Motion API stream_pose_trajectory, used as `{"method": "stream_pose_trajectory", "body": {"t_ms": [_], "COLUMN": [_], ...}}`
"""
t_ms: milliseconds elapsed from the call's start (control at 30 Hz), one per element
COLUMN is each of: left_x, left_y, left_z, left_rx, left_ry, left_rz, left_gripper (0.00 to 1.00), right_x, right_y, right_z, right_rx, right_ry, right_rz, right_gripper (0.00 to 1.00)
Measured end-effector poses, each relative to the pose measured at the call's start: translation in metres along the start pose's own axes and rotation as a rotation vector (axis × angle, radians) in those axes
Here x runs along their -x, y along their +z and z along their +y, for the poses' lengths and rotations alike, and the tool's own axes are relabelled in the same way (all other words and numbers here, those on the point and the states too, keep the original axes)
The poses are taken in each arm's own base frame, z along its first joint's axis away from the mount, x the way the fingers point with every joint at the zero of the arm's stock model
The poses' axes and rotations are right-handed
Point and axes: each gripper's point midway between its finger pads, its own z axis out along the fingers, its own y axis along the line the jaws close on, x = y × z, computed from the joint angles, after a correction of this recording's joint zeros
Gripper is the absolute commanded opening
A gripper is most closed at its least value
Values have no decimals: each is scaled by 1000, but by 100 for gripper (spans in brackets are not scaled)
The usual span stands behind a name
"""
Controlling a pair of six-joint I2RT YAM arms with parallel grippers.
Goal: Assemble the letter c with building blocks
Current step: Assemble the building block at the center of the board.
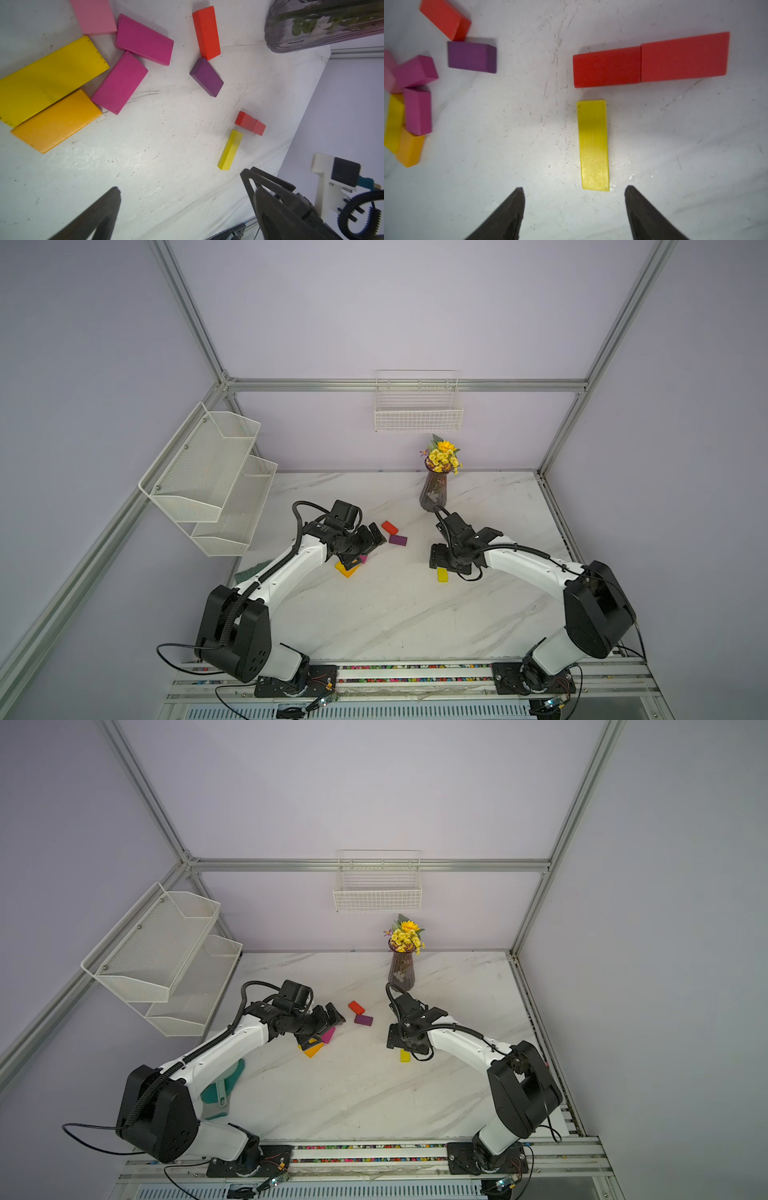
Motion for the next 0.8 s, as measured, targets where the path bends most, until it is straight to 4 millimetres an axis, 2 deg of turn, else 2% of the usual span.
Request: {"method": "stream_pose_trajectory", "body": {"t_ms": [67, 167, 367, 467, 600, 800], "left_x": [1, 0, -2, -1, 1, 2], "left_y": [-1, 0, 9, 11, 10, 9], "left_z": [-3, -3, 2, 2, -2, -5], "left_rx": [-7, -8, 11, 15, 7, 2], "left_ry": [2, 1, -8, -10, -7, -5], "left_rz": [0, 7, 30, 33, 30, 28], "left_gripper": [100, 100, 100, 100, 100, 100], "right_x": [-2, -16, -61, -74, -77, -67], "right_y": [-8, -10, 12, 22, 29, 33], "right_z": [2, -2, -22, -25, -20, -7], "right_rx": [36, 72, 94, 112, 152, 208], "right_ry": [24, 76, 213, 272, 333, 386], "right_rz": [-8, 16, 109, 134, 135, 114], "right_gripper": [79, 79, 79, 80, 79, 80]}}
